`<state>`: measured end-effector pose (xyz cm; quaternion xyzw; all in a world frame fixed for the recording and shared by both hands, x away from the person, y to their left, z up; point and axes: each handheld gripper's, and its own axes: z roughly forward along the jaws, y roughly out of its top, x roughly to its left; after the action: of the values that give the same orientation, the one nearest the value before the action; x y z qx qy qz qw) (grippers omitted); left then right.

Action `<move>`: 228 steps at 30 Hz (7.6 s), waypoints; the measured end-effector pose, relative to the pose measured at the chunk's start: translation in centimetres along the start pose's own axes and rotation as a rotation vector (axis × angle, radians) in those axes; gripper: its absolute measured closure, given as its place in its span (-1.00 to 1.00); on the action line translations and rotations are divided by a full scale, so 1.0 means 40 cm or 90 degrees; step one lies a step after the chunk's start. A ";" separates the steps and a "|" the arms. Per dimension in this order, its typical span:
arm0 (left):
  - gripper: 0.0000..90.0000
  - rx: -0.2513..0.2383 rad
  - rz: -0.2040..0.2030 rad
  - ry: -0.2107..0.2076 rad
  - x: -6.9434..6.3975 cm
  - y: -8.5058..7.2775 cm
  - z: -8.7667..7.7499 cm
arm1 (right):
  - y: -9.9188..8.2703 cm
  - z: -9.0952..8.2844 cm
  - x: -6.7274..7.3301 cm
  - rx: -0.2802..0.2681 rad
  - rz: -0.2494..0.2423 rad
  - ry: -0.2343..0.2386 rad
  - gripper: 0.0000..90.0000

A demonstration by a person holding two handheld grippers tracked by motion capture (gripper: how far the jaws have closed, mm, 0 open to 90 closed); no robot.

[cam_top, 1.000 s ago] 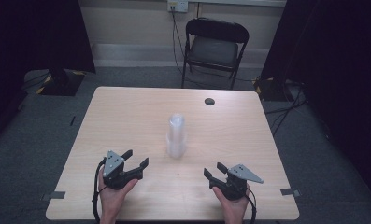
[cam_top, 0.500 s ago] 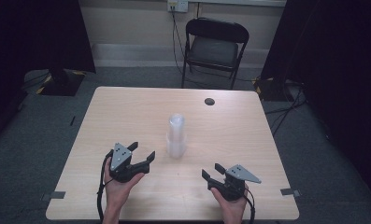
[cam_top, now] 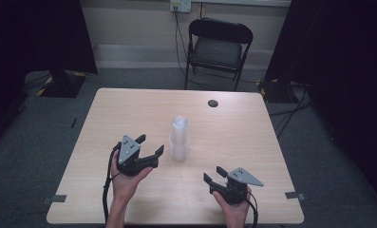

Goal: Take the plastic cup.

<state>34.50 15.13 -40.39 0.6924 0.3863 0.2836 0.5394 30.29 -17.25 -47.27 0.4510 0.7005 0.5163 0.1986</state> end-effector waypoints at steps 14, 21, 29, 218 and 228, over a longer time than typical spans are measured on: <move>-0.40 -0.001 -0.015 -0.039 0.008 0.065 0.072 | 0.000 0.007 0.010 0.007 0.000 0.005 -0.16; -0.41 0.003 -0.005 -0.053 0.007 0.085 0.122 | 0.002 0.008 0.016 0.004 0.003 0.017 -0.16; -0.53 0.009 -0.001 -0.077 0.003 0.104 0.168 | -0.006 0.012 0.016 0.008 0.003 0.021 -0.16; -0.32 0.006 -0.125 -0.140 -0.016 -0.025 0.024 | -0.005 0.042 0.042 0.018 -0.022 0.067 -0.23; -0.31 0.032 -0.185 -0.175 -0.014 -0.089 0.036 | -0.007 0.059 0.068 0.023 -0.054 0.098 -0.07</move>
<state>34.53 14.33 -44.18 0.6748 0.4123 0.0957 0.6046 30.53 -13.72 -47.94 0.3833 0.7414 0.5278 0.1575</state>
